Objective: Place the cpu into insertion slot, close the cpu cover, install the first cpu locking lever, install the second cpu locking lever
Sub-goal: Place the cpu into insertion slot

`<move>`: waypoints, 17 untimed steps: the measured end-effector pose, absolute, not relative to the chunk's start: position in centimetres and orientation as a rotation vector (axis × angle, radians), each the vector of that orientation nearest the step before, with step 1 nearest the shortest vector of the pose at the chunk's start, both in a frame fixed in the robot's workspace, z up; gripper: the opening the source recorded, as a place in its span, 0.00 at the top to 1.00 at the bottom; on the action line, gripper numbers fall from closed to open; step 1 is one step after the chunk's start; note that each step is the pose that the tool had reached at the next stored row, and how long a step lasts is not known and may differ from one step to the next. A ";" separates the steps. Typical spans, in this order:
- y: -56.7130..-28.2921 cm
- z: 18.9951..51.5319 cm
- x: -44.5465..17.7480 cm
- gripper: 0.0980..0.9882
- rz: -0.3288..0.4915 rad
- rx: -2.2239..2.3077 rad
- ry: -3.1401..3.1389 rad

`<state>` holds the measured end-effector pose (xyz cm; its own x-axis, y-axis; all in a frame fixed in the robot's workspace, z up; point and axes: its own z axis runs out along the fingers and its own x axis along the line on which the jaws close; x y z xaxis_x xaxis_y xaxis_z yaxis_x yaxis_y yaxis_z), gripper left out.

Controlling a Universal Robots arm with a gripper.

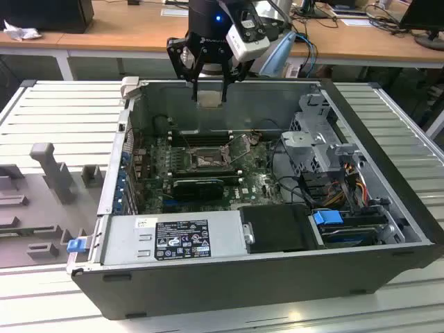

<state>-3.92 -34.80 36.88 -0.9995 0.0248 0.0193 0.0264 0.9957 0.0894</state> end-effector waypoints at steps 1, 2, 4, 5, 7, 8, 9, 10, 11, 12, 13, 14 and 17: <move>-34.8 36.9 -3.9 0.52 -0.140 -0.085 -3.120; -34.8 36.9 -3.9 0.52 -0.140 -0.124 -3.120; -34.8 36.6 -3.9 0.52 -0.134 -0.197 -3.119; -34.8 36.5 -3.9 0.52 -0.134 -0.197 -3.119; -34.8 36.3 -3.9 0.52 -0.134 -0.197 -3.119; -34.8 36.3 -3.9 0.52 -0.134 -0.198 -3.119; -34.8 36.2 -3.9 0.52 -0.134 -0.198 -3.119; -34.8 36.2 -3.9 0.52 -0.132 -0.198 -3.119; -34.8 36.1 -3.9 0.52 -0.131 -0.197 -3.119; -34.8 36.1 -3.9 0.52 -0.130 -0.199 -3.119; -34.8 36.1 -3.9 0.52 -0.131 -0.204 -3.119; -34.8 36.1 -4.0 0.52 -0.131 -0.211 -3.119; -34.8 36.0 -4.0 0.52 -0.131 -0.267 -3.116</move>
<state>-3.96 -34.82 36.02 -0.9854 0.1691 0.0186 0.1700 0.9820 0.0825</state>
